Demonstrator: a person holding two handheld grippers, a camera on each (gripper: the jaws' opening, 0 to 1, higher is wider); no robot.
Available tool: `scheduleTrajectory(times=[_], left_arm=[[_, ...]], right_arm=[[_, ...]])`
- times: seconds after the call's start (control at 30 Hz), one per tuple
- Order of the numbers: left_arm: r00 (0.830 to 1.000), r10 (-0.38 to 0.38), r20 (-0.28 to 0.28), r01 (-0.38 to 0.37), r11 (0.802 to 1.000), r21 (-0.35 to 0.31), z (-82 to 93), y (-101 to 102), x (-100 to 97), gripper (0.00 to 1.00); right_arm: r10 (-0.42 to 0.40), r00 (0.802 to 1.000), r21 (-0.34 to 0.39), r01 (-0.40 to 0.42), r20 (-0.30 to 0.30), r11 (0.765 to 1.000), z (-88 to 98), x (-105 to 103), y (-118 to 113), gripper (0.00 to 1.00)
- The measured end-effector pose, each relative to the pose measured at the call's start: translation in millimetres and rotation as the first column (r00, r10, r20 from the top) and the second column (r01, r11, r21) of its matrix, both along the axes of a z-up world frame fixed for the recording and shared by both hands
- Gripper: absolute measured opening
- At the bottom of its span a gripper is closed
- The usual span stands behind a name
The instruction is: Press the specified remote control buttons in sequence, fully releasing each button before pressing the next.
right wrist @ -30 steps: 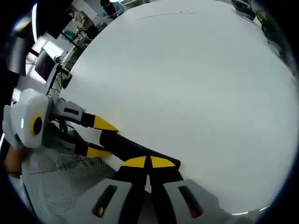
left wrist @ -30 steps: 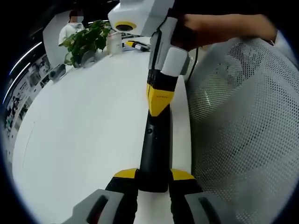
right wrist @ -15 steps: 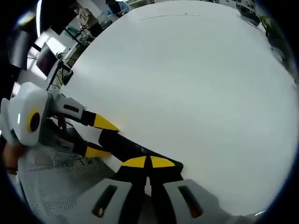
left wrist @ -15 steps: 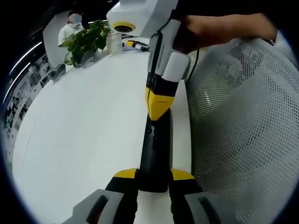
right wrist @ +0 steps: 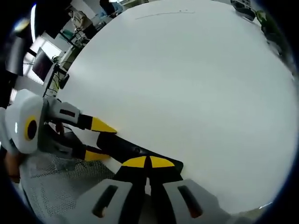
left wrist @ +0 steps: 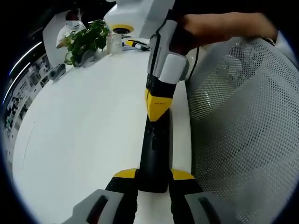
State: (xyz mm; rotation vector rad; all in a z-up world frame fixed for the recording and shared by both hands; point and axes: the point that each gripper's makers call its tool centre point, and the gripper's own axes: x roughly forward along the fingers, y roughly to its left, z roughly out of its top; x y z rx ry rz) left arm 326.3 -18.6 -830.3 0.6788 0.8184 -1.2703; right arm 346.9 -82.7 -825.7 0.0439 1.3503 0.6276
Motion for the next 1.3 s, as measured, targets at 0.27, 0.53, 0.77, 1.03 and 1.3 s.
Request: scheduleTrajectory(times=[0.27,0.53,0.77,1.03,1.3], left_arm=[[1.0,-0.001,0.0,0.001,1.0,-0.002,-0.1,0,0.1,0.25],[1.0,0.008,0.0,-0.008,1.0,0.001,-0.2,0,0.5,0.25],[1.0,0.012,0.0,-0.012,1.0,-0.002,-0.1,0,0.3,0.25],[1.0,0.014,0.0,-0.014,1.0,-0.005,0.2,0,-0.2,0.25],[1.0,0.012,0.001,-0.012,1.0,-0.003,0.2,0,-0.1,0.25]], right_arm=[[-0.019,0.999,-0.006,0.019,-0.032,1.0,0.7,-3,-1,0.0],[-0.105,0.994,0.077,0.106,-0.013,0.991,2.2,-3,-2,0.0],[-0.108,0.994,0.088,0.11,-0.034,0.99,3.1,-4,-1,0.0],[-0.11,0.991,0.102,0.117,-0.072,0.988,6.5,-9,0,0.0],[-0.094,0.991,0.117,0.104,-0.09,0.988,8.0,-13,4,0.0]])
